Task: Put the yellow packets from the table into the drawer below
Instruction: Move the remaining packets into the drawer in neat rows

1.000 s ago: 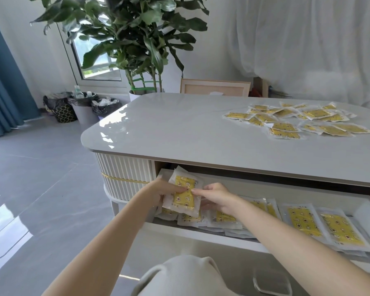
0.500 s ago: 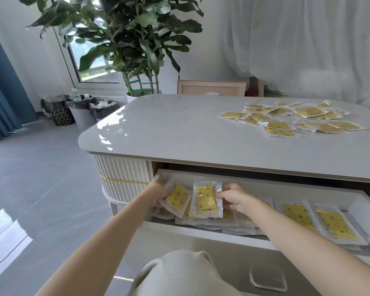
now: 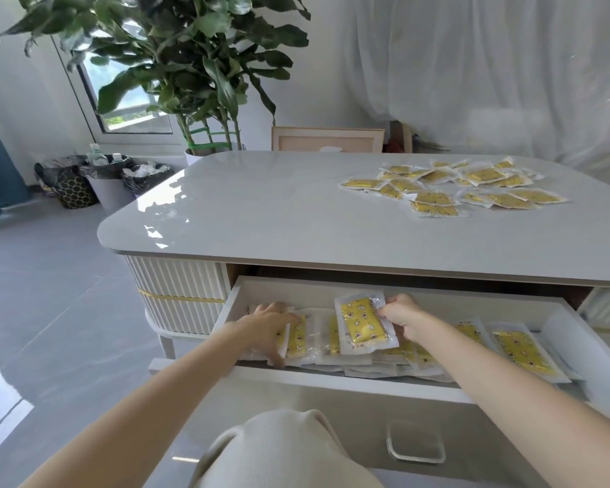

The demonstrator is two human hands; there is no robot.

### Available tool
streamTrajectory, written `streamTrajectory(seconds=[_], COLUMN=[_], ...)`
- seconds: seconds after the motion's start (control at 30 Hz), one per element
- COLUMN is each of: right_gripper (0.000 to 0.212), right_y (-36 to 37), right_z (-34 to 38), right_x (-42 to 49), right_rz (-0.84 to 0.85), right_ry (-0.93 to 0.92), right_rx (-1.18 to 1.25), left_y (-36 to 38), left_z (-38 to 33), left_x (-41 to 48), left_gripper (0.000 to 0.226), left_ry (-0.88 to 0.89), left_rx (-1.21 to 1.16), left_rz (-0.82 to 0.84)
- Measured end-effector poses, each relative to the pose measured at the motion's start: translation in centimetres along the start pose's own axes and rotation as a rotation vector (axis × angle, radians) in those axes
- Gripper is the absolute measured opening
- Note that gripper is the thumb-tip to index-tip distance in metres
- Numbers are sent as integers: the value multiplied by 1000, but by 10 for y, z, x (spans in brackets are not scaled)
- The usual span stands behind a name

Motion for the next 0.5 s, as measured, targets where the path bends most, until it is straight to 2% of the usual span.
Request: streamTrajectory(seconds=[0.1,0.2,0.27,0.37,0.43,0.5], right_gripper=[24,34,34,35,45,56], right_y=[-16,-23,-25,-28,-31,-31], right_z=[-13,-26,-34,-32,-22,-8], right_x=[11,24,36,34,17,2], right_rz=[-45,-56,-60,-90,-139,-209], right_ry=[11,26,32,24,-15,-143], right_rx=[-64,-124,-140,-181,-334,-647], left_y=[1,-5,-8,-7,-3,0], left_z=[-2,-4,-6,-12,-22,-31], left_x=[4,4,4,2,1,2], left_gripper=[101,98,97,109,115,116], left_ry=[17,12,-5,-7,9,21], left_rx=[158,209,223,224,207,231], left_rz=[33,2,4,60,111,127])
Point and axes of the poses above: each hand's wrist, its own x-axis towards the middle knuckle, its own y-axis out of the palm, z = x × y, the point moved 7 cm from there along x, towards the middle knuckle, and after that the axes turned 2 degrees about y, right-handed, at the moved point
